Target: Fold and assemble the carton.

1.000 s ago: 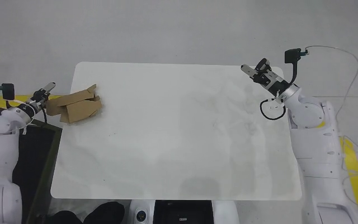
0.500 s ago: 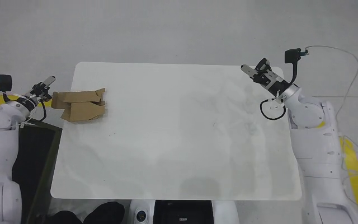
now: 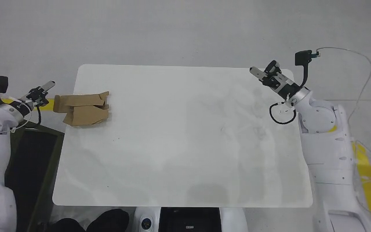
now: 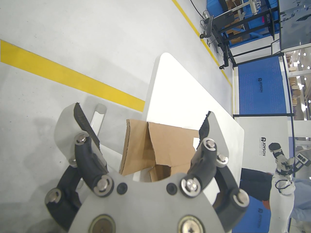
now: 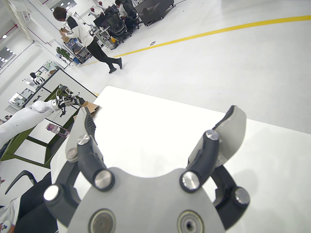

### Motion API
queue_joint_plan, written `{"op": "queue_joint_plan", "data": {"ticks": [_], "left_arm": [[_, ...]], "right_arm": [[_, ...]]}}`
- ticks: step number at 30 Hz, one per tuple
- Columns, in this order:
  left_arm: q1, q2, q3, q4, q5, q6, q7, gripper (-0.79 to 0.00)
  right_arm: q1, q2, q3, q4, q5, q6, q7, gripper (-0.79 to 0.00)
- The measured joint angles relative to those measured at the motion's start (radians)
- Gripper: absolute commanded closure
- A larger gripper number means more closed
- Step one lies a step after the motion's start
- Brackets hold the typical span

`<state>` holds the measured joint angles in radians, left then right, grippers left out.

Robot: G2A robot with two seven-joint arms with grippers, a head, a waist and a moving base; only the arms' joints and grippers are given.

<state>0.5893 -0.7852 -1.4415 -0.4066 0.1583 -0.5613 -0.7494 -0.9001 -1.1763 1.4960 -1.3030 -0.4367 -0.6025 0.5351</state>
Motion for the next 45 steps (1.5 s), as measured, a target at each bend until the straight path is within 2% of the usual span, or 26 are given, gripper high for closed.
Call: {"op": "queue_joint_plan", "data": {"ticks": [9, 11, 15, 19, 24, 30, 32, 33, 34, 35, 36, 37, 38, 45], "left_arm": [[0.003, -0.002, -0.002, 0.001, -0.005, 0.005, -0.005, -0.785], [0.012, -0.005, -0.011, -0.003, -0.047, 0.047, -0.043, -0.785], [0.025, 0.011, -0.039, -0.007, -0.106, 0.153, -0.138, -0.785], [0.039, 0.024, -0.063, -0.002, -0.156, 0.183, -0.264, -0.785], [0.062, 0.031, -0.08, -0.011, -0.218, 0.14, -0.383, -0.785], [0.085, 0.024, -0.071, -0.012, -0.244, 0.11, -0.375, -0.785], [0.089, 0.019, -0.064, -0.01, -0.248, 0.108, -0.364, -0.588], [0.091, 0.017, -0.06, -0.009, -0.251, 0.107, -0.359, -0.317], [0.092, 0.015, -0.057, -0.008, -0.251, 0.106, -0.355, -0.24], [0.092, 0.014, -0.054, -0.007, -0.251, 0.106, -0.351, -0.203], [0.092, 0.013, -0.051, -0.005, -0.25, 0.106, -0.346, -0.092], [0.091, 0.012, -0.049, -0.003, -0.25, 0.106, -0.342, -0.025], [0.09, 0.011, -0.047, 0.0, -0.251, 0.107, -0.339, 0.0], [0.083, 0.008, -0.037, 0.015, -0.253, 0.103, -0.329, 0.0]], "right_arm": [[0.0, 0.0, 0.0, 0.0, 0.0, 0.0, 0.0, -0.785], [0.0, 0.0, 0.0, 0.0, 0.0, 0.0, 0.0, -0.785], [0.0, 0.0, 0.0, 0.0, 0.0, 0.0, 0.0, -0.785], [0.0, 0.0, 0.0, 0.0, 0.0, 0.0, 0.0, -0.785], [0.0, 0.0, 0.0, 0.0, 0.0, 0.0, 0.0, -0.785], [0.0, 0.0, 0.0, 0.0, 0.0, 0.0, 0.0, -0.785], [0.0, 0.0, 0.0, 0.0, 0.0, 0.0, 0.0, -0.785], [0.0, 0.0, 0.0, 0.0, 0.0, 0.0, 0.0, -0.785], [0.0, 0.0, 0.0, 0.0, 0.0, 0.0, 0.0, -0.785], [0.0, 0.0, 0.0, 0.0, 0.0, 0.0, 0.0, -0.785], [0.0, 0.0, 0.0, 0.0, 0.0, 0.0, 0.0, -0.785], [0.0, 0.0, 0.0, 0.0, 0.0, 0.0, 0.0, -0.785], [0.0, 0.0, 0.0, 0.0, 0.0, 0.0, 0.0, -0.785], [0.0, 0.0, 0.0, 0.0, 0.0, 0.0, 0.0, -0.785]]}}
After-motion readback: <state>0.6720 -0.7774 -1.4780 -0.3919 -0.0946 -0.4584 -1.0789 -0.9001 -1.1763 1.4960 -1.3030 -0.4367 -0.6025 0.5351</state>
